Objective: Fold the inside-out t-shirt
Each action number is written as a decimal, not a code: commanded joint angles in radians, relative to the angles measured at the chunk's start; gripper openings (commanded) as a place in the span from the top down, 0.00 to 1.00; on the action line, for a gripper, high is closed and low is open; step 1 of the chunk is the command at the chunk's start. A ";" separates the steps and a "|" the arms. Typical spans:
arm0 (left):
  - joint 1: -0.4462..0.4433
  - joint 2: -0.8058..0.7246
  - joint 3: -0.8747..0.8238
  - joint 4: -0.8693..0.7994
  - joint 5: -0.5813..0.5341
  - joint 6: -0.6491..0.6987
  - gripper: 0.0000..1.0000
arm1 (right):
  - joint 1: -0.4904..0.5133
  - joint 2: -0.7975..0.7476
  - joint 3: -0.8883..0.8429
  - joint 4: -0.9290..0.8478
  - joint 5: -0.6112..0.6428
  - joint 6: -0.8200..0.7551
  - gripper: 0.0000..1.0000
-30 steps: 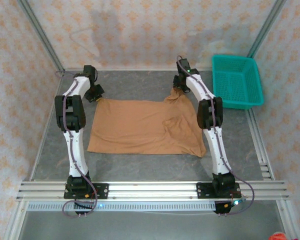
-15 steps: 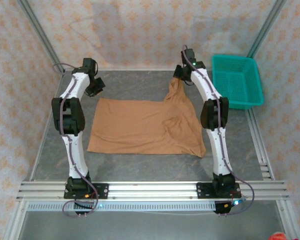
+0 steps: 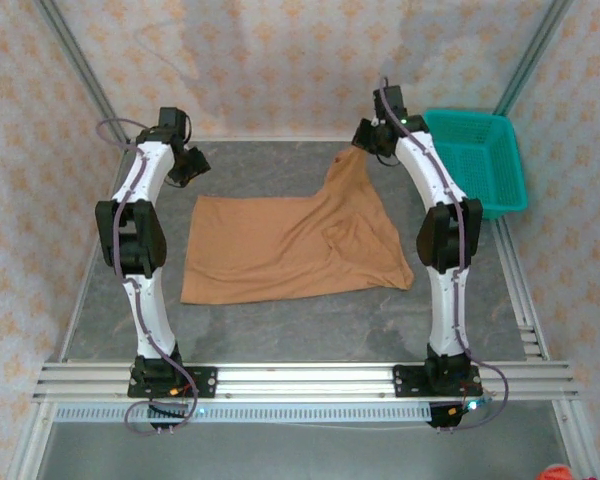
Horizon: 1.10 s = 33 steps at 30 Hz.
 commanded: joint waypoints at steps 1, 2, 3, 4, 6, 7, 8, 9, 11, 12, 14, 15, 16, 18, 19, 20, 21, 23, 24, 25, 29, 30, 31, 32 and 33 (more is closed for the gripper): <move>-0.011 0.061 0.027 -0.044 -0.048 0.014 0.56 | -0.001 -0.047 -0.080 0.065 -0.033 0.036 1.00; -0.018 0.068 0.032 -0.042 -0.076 0.015 0.56 | -0.001 -0.050 -0.088 0.070 -0.037 0.040 1.00; -0.025 0.075 0.040 -0.046 -0.108 0.019 0.56 | -0.001 -0.051 -0.092 0.070 -0.039 0.040 1.00; -0.038 0.083 0.054 -0.057 -0.162 0.029 0.56 | -0.001 -0.050 -0.094 0.069 -0.040 0.040 1.00; -0.070 0.096 0.081 -0.070 -0.280 0.054 0.56 | -0.001 -0.052 -0.100 0.070 -0.040 0.038 1.00; -0.085 0.107 0.095 -0.076 -0.328 0.066 0.57 | -0.002 -0.053 -0.102 0.070 -0.041 0.037 1.00; -0.095 0.121 0.115 -0.092 -0.356 0.072 0.59 | -0.001 -0.052 -0.102 0.068 -0.039 0.035 1.00; -0.101 0.136 0.134 -0.107 -0.368 0.073 0.59 | -0.001 -0.053 -0.102 0.066 -0.038 0.032 1.00; -0.105 0.162 0.161 -0.131 -0.377 0.069 0.60 | -0.001 -0.055 -0.103 0.060 -0.033 0.026 1.00; -0.105 0.168 0.165 -0.133 -0.379 0.066 0.60 | -0.001 -0.054 -0.102 0.059 -0.031 0.025 1.00; -0.105 0.178 0.164 -0.134 -0.380 0.063 0.62 | -0.001 -0.056 -0.103 0.055 -0.029 0.021 1.00; -0.105 0.182 0.164 -0.138 -0.380 0.061 0.63 | -0.002 -0.056 -0.103 0.056 -0.028 0.022 1.00; -0.105 0.187 0.165 -0.143 -0.383 0.060 0.63 | -0.001 -0.056 -0.103 0.055 -0.026 0.021 1.00; -0.105 0.197 0.165 -0.152 -0.386 0.058 0.64 | -0.001 -0.056 -0.104 0.057 -0.026 0.022 1.00; -0.104 0.201 0.164 -0.155 -0.387 0.058 0.64 | -0.002 -0.054 -0.104 0.056 -0.027 0.021 1.00; -0.103 0.204 0.163 -0.159 -0.389 0.058 0.64 | -0.001 -0.054 -0.102 0.058 -0.026 0.022 1.00; -0.103 0.207 0.161 -0.162 -0.393 0.058 0.64 | -0.002 -0.052 -0.101 0.056 -0.027 0.021 1.00; -0.101 0.210 0.153 -0.160 -0.396 0.055 0.64 | -0.002 -0.049 -0.096 0.056 -0.028 0.023 1.00; -0.099 0.214 0.151 -0.157 -0.391 0.055 0.63 | -0.001 -0.049 -0.094 0.054 -0.028 0.023 1.00; -0.098 0.220 0.152 -0.156 -0.387 0.055 0.63 | -0.001 -0.046 -0.091 0.052 -0.029 0.023 1.00; -0.096 0.248 0.172 -0.153 -0.376 0.052 0.62 | -0.002 -0.044 -0.079 0.046 -0.031 0.022 1.00; -0.096 0.254 0.177 -0.154 -0.374 0.052 0.62 | -0.001 -0.044 -0.076 0.045 -0.033 0.022 1.00; -0.096 0.262 0.181 -0.156 -0.376 0.050 0.62 | 0.000 -0.044 -0.073 0.043 -0.033 0.021 1.00; -0.096 0.267 0.182 -0.157 -0.374 0.049 0.62 | -0.002 -0.043 -0.072 0.040 -0.033 0.020 1.00; -0.096 0.273 0.181 -0.157 -0.376 0.048 0.62 | -0.002 -0.044 -0.070 0.038 -0.032 0.018 1.00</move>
